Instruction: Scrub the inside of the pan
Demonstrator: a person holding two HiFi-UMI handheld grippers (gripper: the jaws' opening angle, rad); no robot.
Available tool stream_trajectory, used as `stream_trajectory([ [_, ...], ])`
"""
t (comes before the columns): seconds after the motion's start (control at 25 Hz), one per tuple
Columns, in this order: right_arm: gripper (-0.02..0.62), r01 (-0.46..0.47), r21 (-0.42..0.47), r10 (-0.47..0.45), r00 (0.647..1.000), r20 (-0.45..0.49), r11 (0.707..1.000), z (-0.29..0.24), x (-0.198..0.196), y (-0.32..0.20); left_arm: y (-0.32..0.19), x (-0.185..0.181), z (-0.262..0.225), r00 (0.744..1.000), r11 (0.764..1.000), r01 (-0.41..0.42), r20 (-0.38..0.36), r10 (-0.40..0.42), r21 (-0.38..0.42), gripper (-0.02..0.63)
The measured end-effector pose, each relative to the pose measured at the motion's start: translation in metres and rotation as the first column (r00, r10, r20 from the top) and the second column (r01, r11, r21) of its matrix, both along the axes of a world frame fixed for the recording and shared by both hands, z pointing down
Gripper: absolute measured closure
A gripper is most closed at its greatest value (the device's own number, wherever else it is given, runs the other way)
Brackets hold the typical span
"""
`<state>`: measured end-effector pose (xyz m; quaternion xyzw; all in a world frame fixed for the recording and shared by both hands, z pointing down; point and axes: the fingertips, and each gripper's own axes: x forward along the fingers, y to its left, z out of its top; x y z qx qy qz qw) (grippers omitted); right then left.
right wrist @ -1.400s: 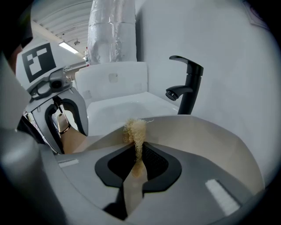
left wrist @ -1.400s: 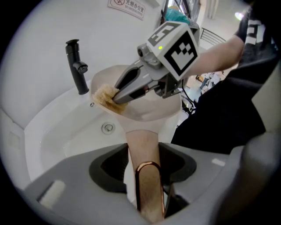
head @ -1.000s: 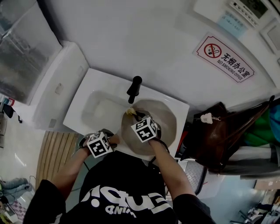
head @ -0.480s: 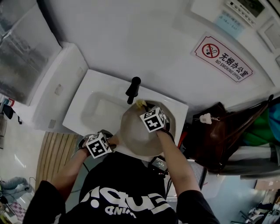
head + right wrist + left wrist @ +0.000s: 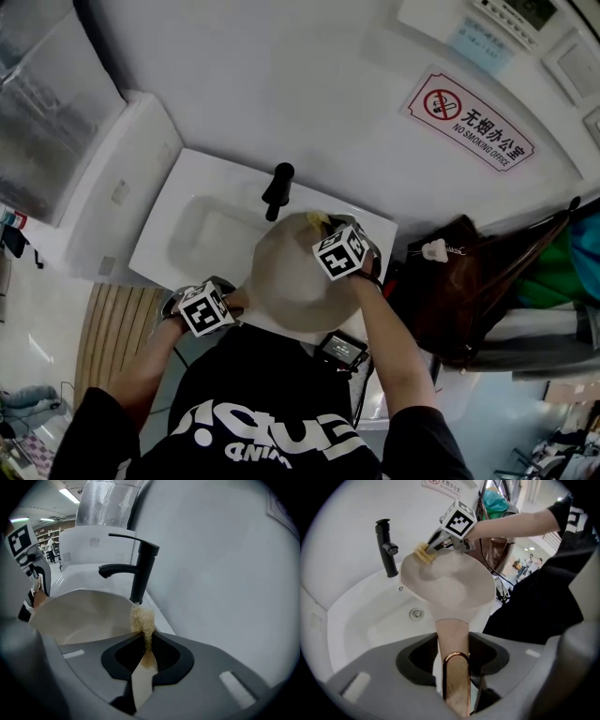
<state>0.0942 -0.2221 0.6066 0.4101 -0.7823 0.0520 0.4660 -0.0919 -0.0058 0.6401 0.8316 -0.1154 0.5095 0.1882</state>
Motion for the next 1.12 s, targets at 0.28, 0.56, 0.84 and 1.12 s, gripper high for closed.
stream_trajectory([
  [0.28, 0.543, -0.052, -0.007, 0.052, 0.998, -0.04, 0.999, -0.003, 0.039, 0.012, 0.002, 0.002, 0.0, 1.0, 1.0, 0.004, 0.001, -0.004, -0.011, 0.405],
  [0.56, 0.543, 0.001, -0.007, -0.002, 0.991, -0.134, 1.0, -0.011, 0.057, 0.026, 0.004, 0.0, 0.005, 1.0, 1.0, 0.02, 0.009, -0.02, -0.013, 0.408],
  [0.84, 0.541, 0.037, -0.05, -0.045, 0.981, -0.189, 0.998, -0.014, 0.076, 0.048, 0.004, 0.001, 0.003, 0.999, 0.999, 0.034, 0.006, -0.034, -0.014, 0.41],
  [1.12, 0.543, 0.063, -0.102, -0.083, 0.976, -0.203, 0.993, -0.012, 0.088, 0.079, 0.001, -0.002, 0.005, 1.0, 1.0, 0.02, 0.014, -0.02, -0.003, 0.411],
])
